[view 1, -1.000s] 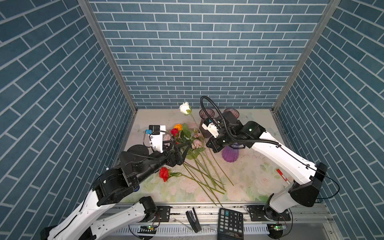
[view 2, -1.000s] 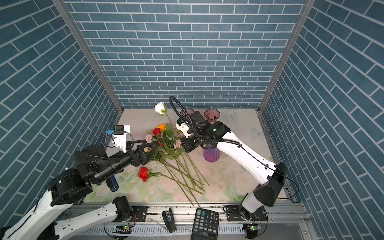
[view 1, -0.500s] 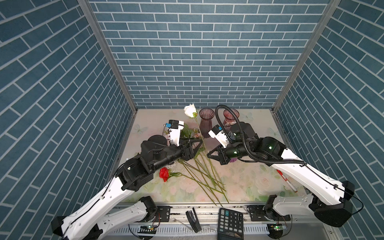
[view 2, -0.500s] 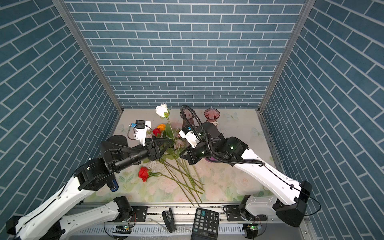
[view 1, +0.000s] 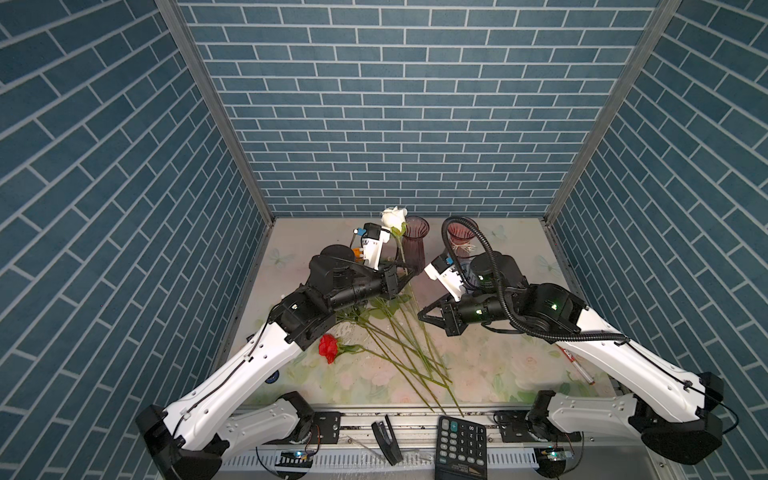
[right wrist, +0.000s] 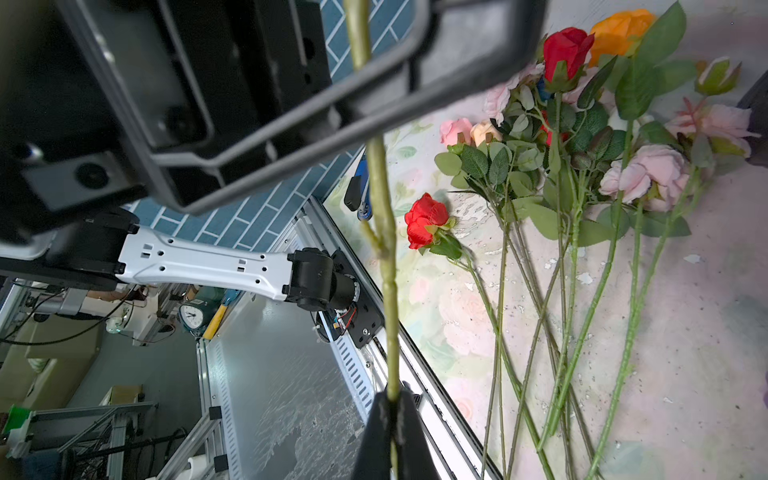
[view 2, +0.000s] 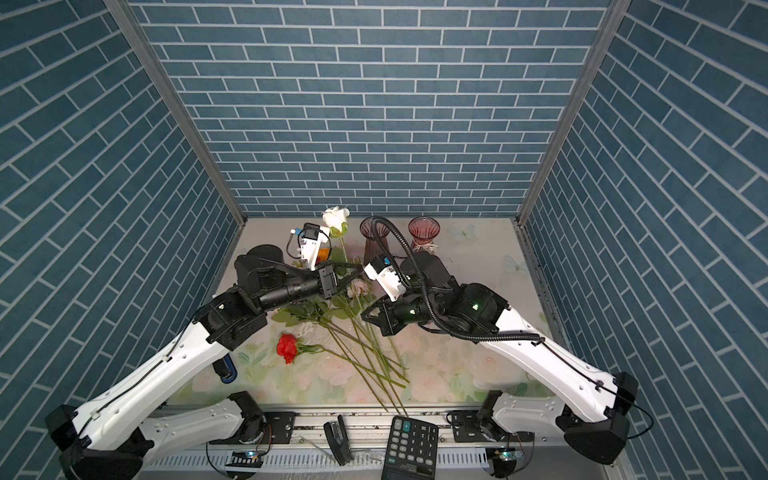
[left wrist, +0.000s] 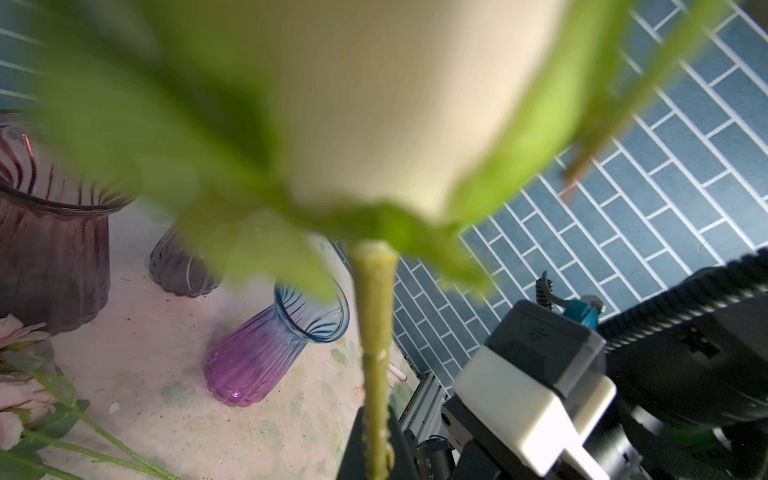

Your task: Arrange the flowers into the vase

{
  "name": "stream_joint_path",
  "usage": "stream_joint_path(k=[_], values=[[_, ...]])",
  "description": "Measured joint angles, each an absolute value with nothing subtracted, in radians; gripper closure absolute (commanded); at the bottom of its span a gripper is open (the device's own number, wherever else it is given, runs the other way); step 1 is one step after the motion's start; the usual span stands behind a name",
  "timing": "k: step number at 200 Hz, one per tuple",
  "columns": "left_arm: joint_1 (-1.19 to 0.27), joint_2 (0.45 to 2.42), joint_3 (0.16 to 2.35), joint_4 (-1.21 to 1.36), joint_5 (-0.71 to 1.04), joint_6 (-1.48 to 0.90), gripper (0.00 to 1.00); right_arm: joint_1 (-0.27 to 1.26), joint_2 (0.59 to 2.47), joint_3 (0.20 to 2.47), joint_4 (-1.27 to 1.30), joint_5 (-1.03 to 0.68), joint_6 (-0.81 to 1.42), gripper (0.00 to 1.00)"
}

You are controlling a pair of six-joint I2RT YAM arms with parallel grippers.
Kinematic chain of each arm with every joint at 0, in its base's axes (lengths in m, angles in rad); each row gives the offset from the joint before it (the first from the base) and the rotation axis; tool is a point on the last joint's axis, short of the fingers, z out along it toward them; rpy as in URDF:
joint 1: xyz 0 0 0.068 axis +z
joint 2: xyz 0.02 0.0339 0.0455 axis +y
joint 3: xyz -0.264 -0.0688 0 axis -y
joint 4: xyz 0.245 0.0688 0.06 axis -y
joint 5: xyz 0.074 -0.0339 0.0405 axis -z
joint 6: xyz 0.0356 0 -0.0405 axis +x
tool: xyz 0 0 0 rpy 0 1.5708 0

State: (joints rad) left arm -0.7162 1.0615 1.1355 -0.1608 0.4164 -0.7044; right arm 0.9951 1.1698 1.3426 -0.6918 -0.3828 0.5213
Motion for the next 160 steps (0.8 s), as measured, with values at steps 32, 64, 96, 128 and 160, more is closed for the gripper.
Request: stream_joint_path(k=[32,64,96,128,160], values=[[-0.704,1.058,1.193,-0.189,0.429,-0.666,1.0,0.997,1.137,1.343,-0.731,-0.255,0.527,0.5],[-0.703,1.041,1.278,-0.193,0.44,-0.589,1.0,0.988,1.08,1.348,-0.806,-0.035,0.527,0.46],[-0.703,1.05,1.327,-0.087,0.45,-0.515,1.0,0.904,0.969,1.333,-0.857,0.138,0.55,0.45],[-0.703,1.108,1.332,0.125,0.428,-0.448,1.0,0.757,0.86,1.269,-0.891,0.183,0.577,0.45],[-0.702,1.233,1.434,0.213,0.413,-0.37,1.0,0.704,0.854,1.242,-0.91,0.188,0.577,0.45]])
